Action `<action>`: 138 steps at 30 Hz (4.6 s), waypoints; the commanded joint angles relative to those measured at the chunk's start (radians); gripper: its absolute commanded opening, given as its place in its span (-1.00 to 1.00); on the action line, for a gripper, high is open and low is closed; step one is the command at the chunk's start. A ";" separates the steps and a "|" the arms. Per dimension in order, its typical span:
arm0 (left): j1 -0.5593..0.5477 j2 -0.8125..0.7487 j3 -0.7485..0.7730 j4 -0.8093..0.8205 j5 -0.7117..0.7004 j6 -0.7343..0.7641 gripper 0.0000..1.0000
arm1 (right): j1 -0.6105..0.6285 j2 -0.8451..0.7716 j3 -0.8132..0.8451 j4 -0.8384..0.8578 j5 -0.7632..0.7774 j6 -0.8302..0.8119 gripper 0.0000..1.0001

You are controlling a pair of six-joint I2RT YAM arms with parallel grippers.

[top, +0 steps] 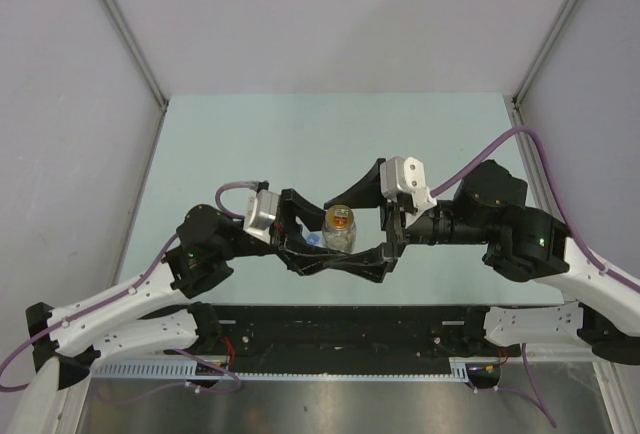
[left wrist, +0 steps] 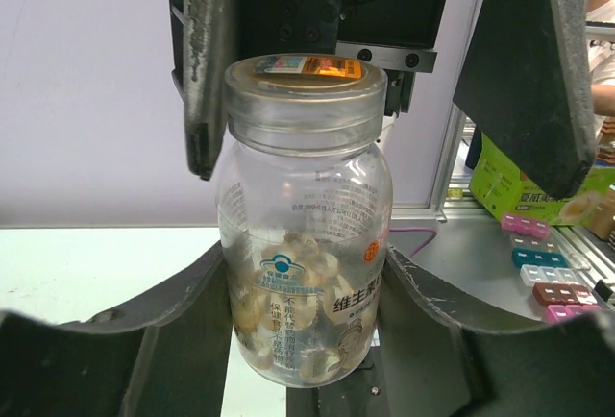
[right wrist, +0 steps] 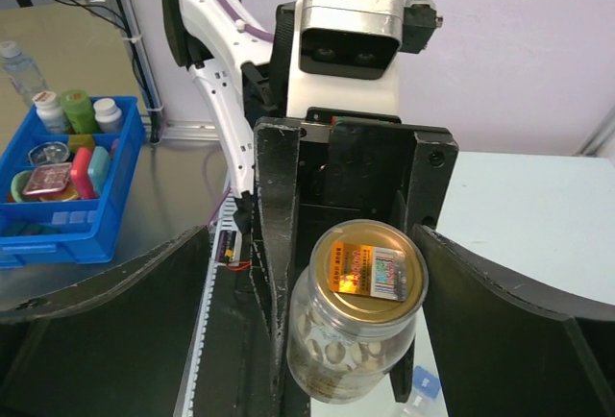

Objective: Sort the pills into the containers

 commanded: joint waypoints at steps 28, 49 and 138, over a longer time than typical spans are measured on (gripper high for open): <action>-0.005 -0.050 0.009 0.028 -0.118 0.009 -0.99 | 0.064 -0.111 0.007 -0.039 0.013 0.038 0.79; -0.006 -0.042 0.018 0.028 -0.059 0.009 -0.99 | 0.068 -0.122 -0.012 0.003 0.212 -0.056 0.84; -0.006 -0.048 -0.008 0.025 -0.218 0.009 -0.99 | -0.023 0.015 0.035 0.012 0.243 0.094 -0.89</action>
